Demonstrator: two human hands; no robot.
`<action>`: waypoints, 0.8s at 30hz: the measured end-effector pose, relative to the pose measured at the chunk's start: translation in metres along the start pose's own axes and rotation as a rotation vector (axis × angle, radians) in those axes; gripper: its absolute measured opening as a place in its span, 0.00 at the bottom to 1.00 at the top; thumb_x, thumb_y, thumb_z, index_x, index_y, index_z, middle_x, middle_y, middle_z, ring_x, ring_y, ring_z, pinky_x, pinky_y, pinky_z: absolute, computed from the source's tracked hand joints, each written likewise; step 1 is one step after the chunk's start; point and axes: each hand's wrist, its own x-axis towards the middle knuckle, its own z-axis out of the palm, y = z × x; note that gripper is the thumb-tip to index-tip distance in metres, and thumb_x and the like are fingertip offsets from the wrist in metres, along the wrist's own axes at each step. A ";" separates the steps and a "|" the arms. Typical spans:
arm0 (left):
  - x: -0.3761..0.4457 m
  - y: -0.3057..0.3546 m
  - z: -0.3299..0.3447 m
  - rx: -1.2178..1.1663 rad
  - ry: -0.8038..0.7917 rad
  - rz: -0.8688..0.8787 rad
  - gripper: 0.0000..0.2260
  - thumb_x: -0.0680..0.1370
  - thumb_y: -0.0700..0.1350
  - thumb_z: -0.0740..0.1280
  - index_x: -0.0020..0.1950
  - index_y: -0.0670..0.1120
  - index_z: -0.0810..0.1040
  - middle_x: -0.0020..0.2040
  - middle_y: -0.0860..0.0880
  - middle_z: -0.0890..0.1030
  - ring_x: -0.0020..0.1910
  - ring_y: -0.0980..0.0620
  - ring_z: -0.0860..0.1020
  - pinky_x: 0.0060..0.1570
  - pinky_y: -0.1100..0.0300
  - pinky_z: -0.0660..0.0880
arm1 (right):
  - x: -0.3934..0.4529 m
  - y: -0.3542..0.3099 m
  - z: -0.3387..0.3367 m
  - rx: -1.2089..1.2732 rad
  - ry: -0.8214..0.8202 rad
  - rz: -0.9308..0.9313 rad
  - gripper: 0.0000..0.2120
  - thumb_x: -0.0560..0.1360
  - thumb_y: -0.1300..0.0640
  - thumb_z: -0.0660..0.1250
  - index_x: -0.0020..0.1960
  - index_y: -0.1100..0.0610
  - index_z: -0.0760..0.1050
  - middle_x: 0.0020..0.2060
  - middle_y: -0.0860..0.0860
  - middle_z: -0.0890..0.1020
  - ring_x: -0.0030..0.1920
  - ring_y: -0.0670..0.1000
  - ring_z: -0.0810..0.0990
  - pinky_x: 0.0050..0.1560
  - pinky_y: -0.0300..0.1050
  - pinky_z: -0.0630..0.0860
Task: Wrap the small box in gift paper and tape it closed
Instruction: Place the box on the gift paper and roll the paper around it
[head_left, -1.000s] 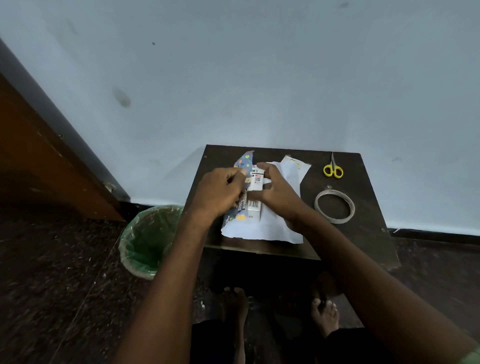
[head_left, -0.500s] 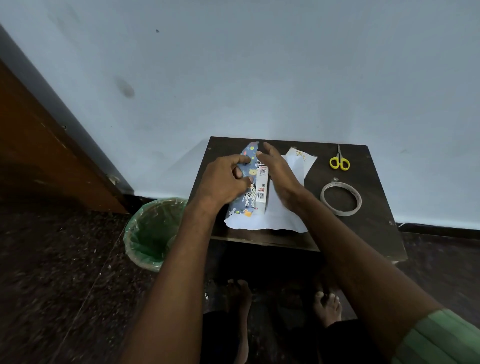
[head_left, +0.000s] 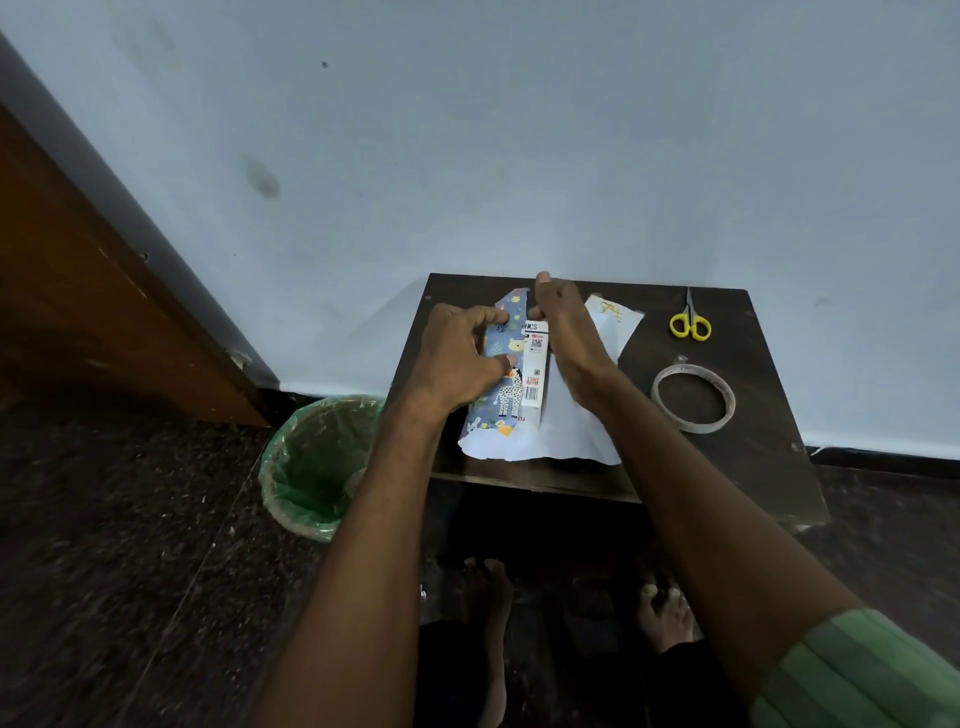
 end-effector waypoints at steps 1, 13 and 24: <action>0.000 0.001 0.001 0.009 0.001 0.001 0.33 0.61 0.60 0.77 0.66 0.54 0.84 0.60 0.44 0.83 0.52 0.50 0.85 0.58 0.51 0.84 | 0.001 0.002 0.001 -0.012 0.050 -0.021 0.23 0.84 0.35 0.57 0.64 0.53 0.71 0.48 0.49 0.81 0.47 0.49 0.83 0.50 0.47 0.78; 0.004 0.001 0.001 0.052 0.017 0.037 0.23 0.72 0.39 0.82 0.66 0.44 0.85 0.50 0.46 0.87 0.39 0.53 0.83 0.45 0.60 0.82 | -0.012 -0.005 -0.002 -0.009 -0.198 0.012 0.34 0.85 0.34 0.51 0.64 0.61 0.79 0.54 0.61 0.87 0.56 0.63 0.86 0.66 0.64 0.79; 0.002 0.006 -0.001 0.096 -0.026 0.054 0.25 0.72 0.39 0.81 0.68 0.50 0.84 0.61 0.45 0.78 0.58 0.49 0.81 0.64 0.52 0.79 | -0.011 0.001 0.005 -0.002 -0.122 -0.068 0.35 0.77 0.26 0.58 0.63 0.56 0.77 0.55 0.59 0.86 0.55 0.61 0.86 0.63 0.68 0.79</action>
